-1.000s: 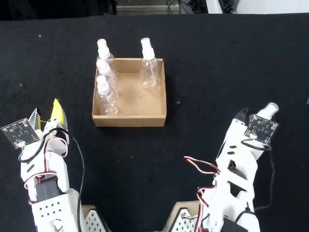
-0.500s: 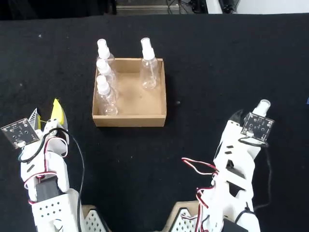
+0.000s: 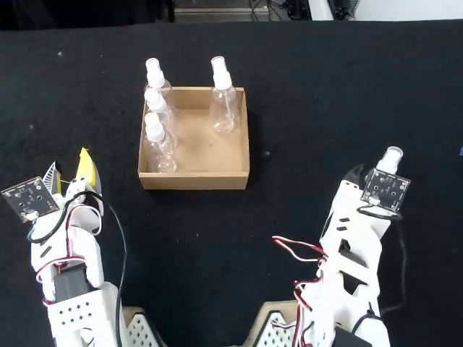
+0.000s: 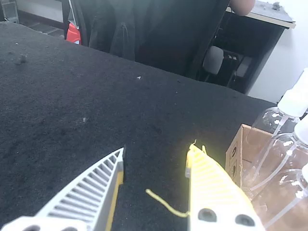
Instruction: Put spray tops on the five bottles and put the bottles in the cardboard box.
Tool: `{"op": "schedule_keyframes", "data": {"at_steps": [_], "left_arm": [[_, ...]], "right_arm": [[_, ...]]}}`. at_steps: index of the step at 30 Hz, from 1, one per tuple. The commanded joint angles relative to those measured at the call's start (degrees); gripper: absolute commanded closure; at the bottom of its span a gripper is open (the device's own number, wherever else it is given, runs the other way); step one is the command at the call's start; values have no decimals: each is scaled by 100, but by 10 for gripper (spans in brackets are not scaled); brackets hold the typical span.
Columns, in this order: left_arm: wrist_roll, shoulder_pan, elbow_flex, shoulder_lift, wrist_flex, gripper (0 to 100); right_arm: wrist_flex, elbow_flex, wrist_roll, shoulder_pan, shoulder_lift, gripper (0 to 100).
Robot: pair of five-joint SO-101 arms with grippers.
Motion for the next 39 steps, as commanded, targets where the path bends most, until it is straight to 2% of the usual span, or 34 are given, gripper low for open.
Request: {"op": "schedule_keyframes", "data": {"at_steps": [1,7,10,15,18,20,23,26,30,32,39], "left_arm": [[-18,22,127,-88,-35,807],[-18,22,127,-88,-35,807],[-18,22,127,-88,-35,807],[-18,22,127,-88,-35,807],[-18,22,127,-88,-35,807],[-18,22,127,-88,-35,807],[-18,22,127,-88,-35,807],[-18,22,127,-88,-35,806],[-18,22,127,-88,-35,806],[-18,22,127,-88,-35,806],[-18,22,127,-88,-35,806]], "right_arm": [[-167,-4,70,-88,-110,865],[-220,-13,18,9,-110,871],[-571,-4,18,44,-215,871],[-334,-92,44,-369,-1007,871],[633,-356,9,-809,-1763,871],[1688,-690,-9,-1196,-2325,871],[3165,-1200,-422,-1820,-3160,871],[3930,-1499,-730,-2576,-3855,871],[3947,-1525,-765,-3684,-4259,871],[3604,-1499,-756,-4158,-4259,871],[2233,-1209,-747,-5055,-4251,871]]}}
